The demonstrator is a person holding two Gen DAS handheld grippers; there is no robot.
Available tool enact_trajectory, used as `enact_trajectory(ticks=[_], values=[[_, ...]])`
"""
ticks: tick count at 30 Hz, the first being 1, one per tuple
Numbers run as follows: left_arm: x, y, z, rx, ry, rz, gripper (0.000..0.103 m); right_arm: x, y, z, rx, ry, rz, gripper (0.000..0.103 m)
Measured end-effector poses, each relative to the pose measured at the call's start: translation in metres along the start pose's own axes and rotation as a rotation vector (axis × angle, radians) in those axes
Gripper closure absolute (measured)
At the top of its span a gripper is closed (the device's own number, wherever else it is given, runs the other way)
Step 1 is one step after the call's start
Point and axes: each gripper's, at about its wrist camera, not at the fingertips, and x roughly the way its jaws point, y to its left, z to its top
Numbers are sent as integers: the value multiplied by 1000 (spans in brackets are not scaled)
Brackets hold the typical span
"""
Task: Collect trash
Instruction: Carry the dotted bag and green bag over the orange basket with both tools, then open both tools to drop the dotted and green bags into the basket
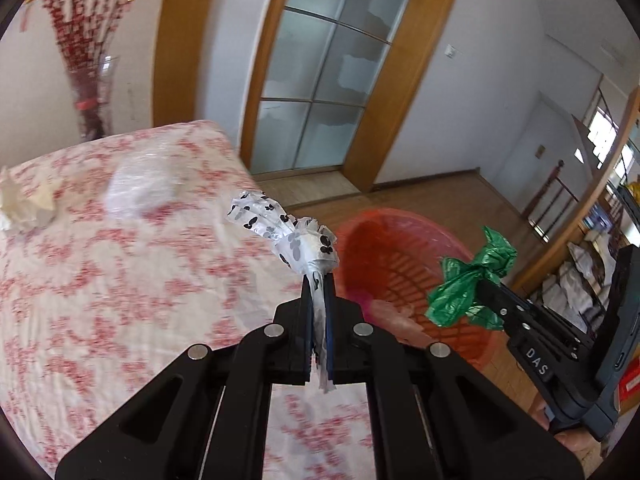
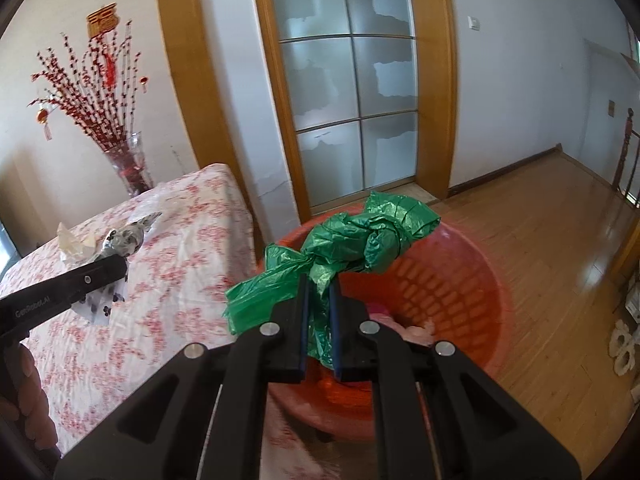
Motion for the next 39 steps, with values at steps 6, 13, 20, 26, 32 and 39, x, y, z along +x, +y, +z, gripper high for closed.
enact_trajectory(ticks=[6,13,20,26,32,39], values=[[21,-33,0,47,25,-47,99,1,-27,-1,33,3,-35,93],[38,-65,-2,98,55,-91,99,7,-47,-4,53,15,-56,93],[54,-85,-3,134,81,-103,99,16,-61,-7,72,28,-66,93],[64,-92,-6,142,107,-103,99,25,-65,-6,89,40,-66,93],[70,-95,-9,142,125,-107,99,33,-64,-6,93,47,-63,93],[78,-95,-11,134,148,-100,98,38,-70,-8,102,67,-56,88]])
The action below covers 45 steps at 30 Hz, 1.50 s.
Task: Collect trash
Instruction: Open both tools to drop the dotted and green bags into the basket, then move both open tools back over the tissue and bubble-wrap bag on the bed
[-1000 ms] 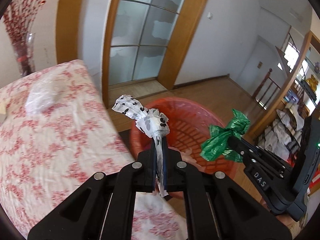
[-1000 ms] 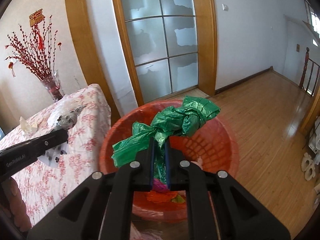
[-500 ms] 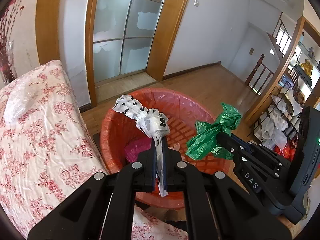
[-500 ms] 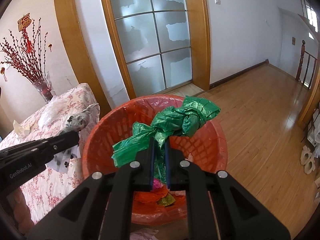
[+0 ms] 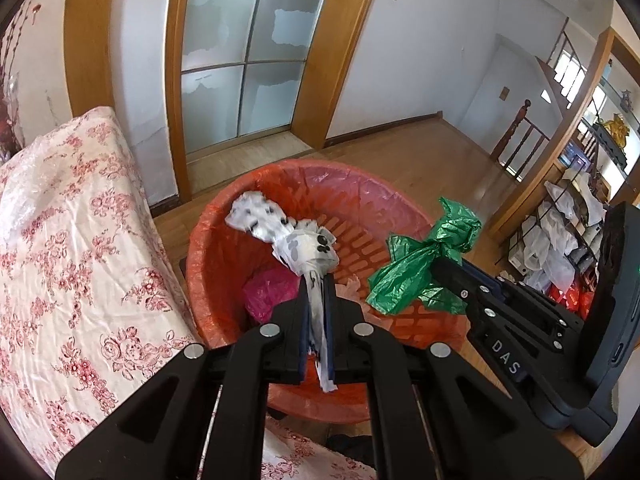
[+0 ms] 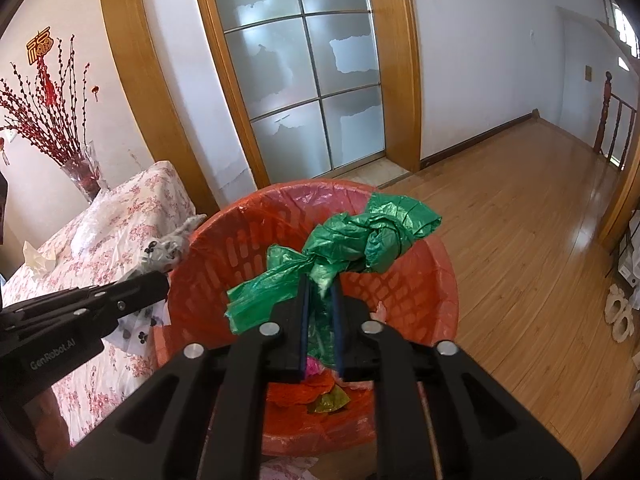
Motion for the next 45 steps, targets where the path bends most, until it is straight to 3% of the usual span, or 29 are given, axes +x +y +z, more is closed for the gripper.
enact_trajectory(ticks=[3,7,12,17,20,25,32,41,45], values=[[4,3,0,-16,20,-1,97,2,-1,-1,4,1,-2,73],[1,12,-4,-39,18,30,67,4,-3,-5,2,5,-18,70],[-12,33,-10,-59,-6,103,61,1,-9,-8,8,3,-39,64],[-28,61,-20,-85,-29,189,53,-5,-5,-7,4,-14,-48,50],[-37,80,-25,-107,-37,250,42,-7,2,-6,-5,-23,-39,44],[-50,105,-33,-143,-49,316,34,-8,21,-5,-38,-22,-10,38],[-74,146,-45,-203,-69,420,23,-9,59,-4,-103,-35,11,21],[-127,216,-66,-279,-130,616,19,9,146,8,-168,-20,112,20],[-152,250,-76,-326,-150,651,19,27,197,16,-189,13,181,20]])
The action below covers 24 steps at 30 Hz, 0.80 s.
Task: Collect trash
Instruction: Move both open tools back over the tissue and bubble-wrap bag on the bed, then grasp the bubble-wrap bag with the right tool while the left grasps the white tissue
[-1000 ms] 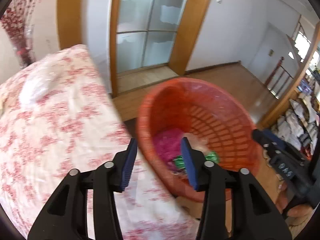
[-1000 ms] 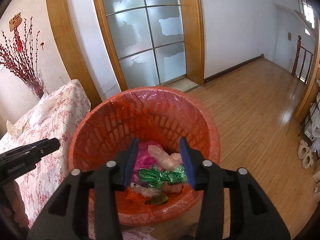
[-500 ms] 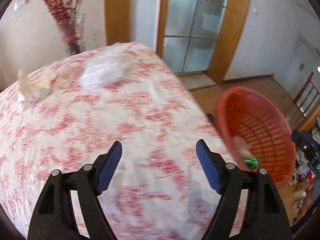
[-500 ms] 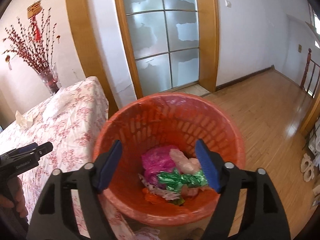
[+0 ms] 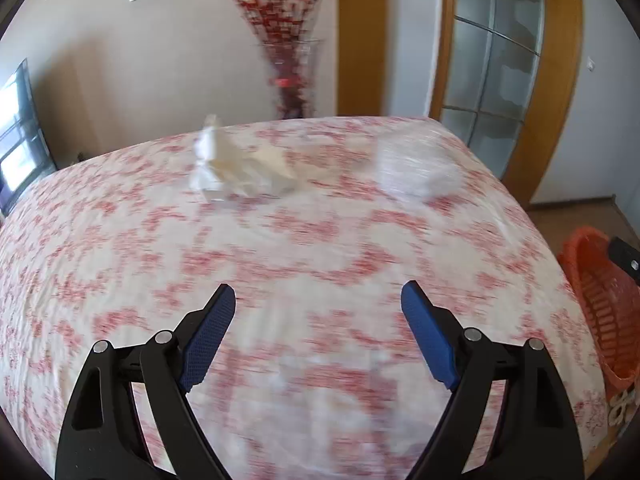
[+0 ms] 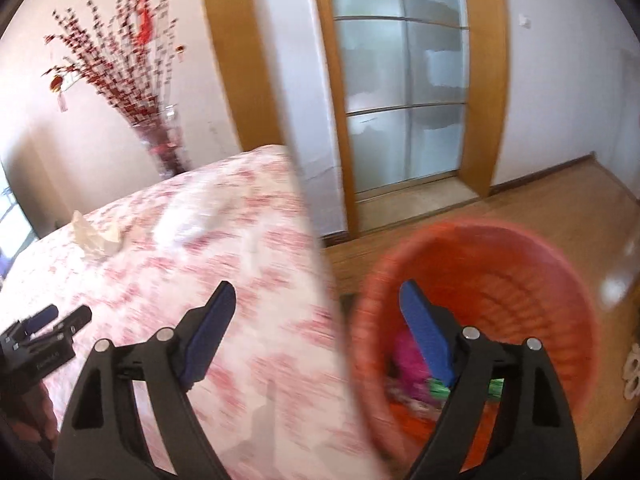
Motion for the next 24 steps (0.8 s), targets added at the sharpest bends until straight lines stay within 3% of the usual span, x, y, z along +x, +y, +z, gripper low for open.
enact_trajectory(ticks=[10,16,19,21,24], values=[[2,83,11,-107,-33,62,19,97,121,55,-39,70,91,21],[12,110,12,-166,-28,77,19,155,161,81,-56,116,28,21],[16,117,11,-186,-17,73,19,181,166,82,-56,181,11,21],[18,119,11,-195,-11,69,19,191,163,79,-57,218,6,24],[19,119,12,-204,-13,61,19,191,160,71,-92,220,1,41]])
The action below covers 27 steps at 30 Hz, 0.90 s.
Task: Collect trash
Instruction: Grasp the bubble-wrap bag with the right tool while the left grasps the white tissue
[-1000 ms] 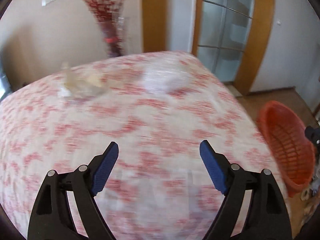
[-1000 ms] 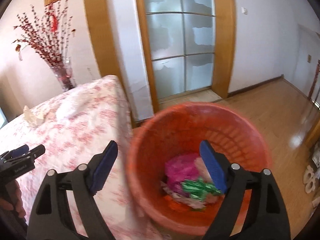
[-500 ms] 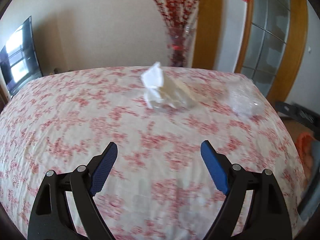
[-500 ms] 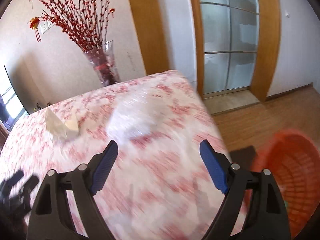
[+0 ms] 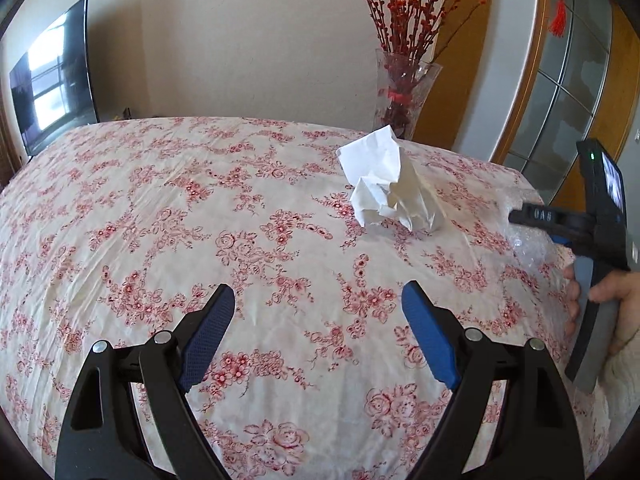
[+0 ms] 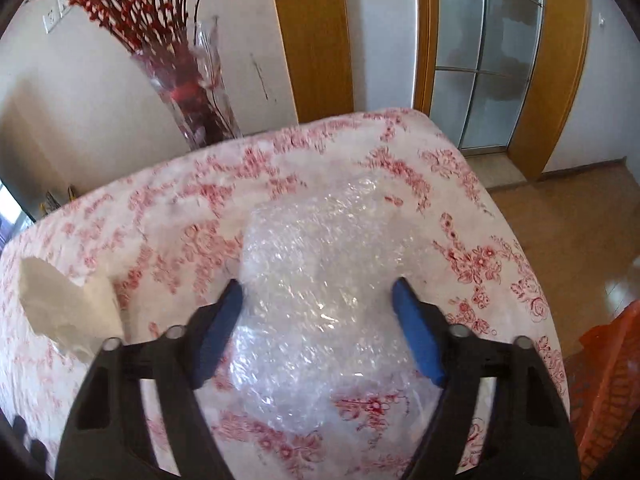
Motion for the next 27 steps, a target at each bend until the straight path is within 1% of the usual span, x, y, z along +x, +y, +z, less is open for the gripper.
enact_trajectory(ticks=[2,3,4,5,8,13,15,19,22,24,26,27], values=[[-1,-3,3,-6,-11,-10,19,-5,-2,-6,-32,-2,0,55],[-2,-5,5,-10,-17,-17,19,-8,-4,-8,-35,-1,5,58],[-1,-7,7,-12,-22,-23,19,-11,-7,-12,-36,0,10,63],[-1,-11,12,-16,-27,-28,19,-16,-12,-17,-38,2,20,66],[4,-22,25,-22,-39,-40,17,-29,-24,-32,-51,-2,30,71],[25,-45,58,-20,-39,-32,16,-57,-47,-69,-77,-26,36,73],[39,-52,72,-34,-25,-12,16,-66,-52,-81,-85,-31,38,73],[64,-58,87,-48,21,36,16,-74,-56,-89,-107,-34,35,73],[84,-59,91,-66,62,75,16,-76,-61,-90,-105,-32,40,73],[94,-58,91,-68,87,91,19,-76,-63,-91,-103,-31,42,73],[102,-57,87,-67,122,74,33,-76,-63,-91,-103,-32,41,73],[105,-57,85,-67,137,67,37,-77,-64,-92,-103,-32,40,73]])
